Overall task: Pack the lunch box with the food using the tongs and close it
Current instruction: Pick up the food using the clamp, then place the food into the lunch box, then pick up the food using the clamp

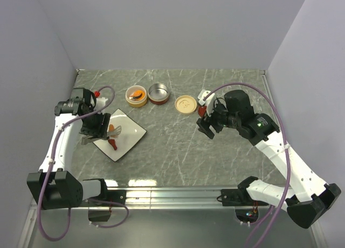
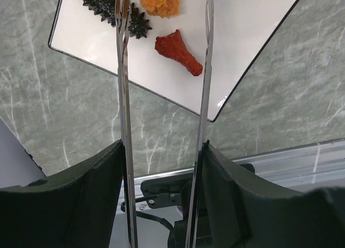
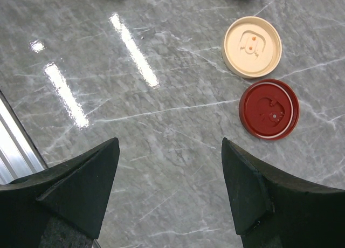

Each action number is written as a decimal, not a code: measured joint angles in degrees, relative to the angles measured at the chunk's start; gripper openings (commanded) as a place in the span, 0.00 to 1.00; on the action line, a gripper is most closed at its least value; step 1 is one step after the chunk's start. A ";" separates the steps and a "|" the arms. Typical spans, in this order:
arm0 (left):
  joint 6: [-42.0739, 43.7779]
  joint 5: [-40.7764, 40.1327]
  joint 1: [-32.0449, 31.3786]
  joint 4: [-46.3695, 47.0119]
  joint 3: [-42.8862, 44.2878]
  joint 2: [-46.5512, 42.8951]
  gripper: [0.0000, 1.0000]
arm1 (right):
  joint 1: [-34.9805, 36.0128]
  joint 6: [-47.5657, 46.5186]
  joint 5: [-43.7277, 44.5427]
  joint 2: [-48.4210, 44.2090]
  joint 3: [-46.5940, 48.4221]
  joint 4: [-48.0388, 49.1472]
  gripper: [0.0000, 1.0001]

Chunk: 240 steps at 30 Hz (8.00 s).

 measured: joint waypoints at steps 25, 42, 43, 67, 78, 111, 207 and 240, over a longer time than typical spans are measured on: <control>-1.90 -1.97 -6.97 4.26 -1.88 3.45 0.57 | 0.00 -0.02 0.39 -0.22 -0.37 0.09 0.83; -2.36 -2.14 -7.06 3.89 -1.25 3.45 0.30 | 0.00 -0.02 0.59 -0.22 -0.37 0.07 0.82; -2.38 -1.92 -7.06 3.65 -0.74 3.45 0.28 | 0.00 -0.02 0.59 -0.22 -0.37 0.07 0.82; -5.77 6.32 -18.73 7.91 38.71 29.35 0.21 | -0.13 0.76 5.84 1.31 -0.24 0.07 0.93; -6.29 6.49 -21.66 10.84 45.83 42.16 0.21 | -2.67 1.55 5.73 2.19 0.59 0.07 0.94; -7.21 6.27 -23.06 13.66 47.71 49.75 0.52 | -2.91 1.73 5.55 2.86 0.55 0.52 0.94; 1.01 -2.82 2.67 2.14 -2.05 4.79 0.55 | -2.99 0.63 5.03 -0.22 -0.79 -0.11 0.94; 6.93 -0.13 4.20 -2.12 9.64 7.61 0.21 | -2.99 0.66 4.57 0.39 -0.50 -0.52 0.94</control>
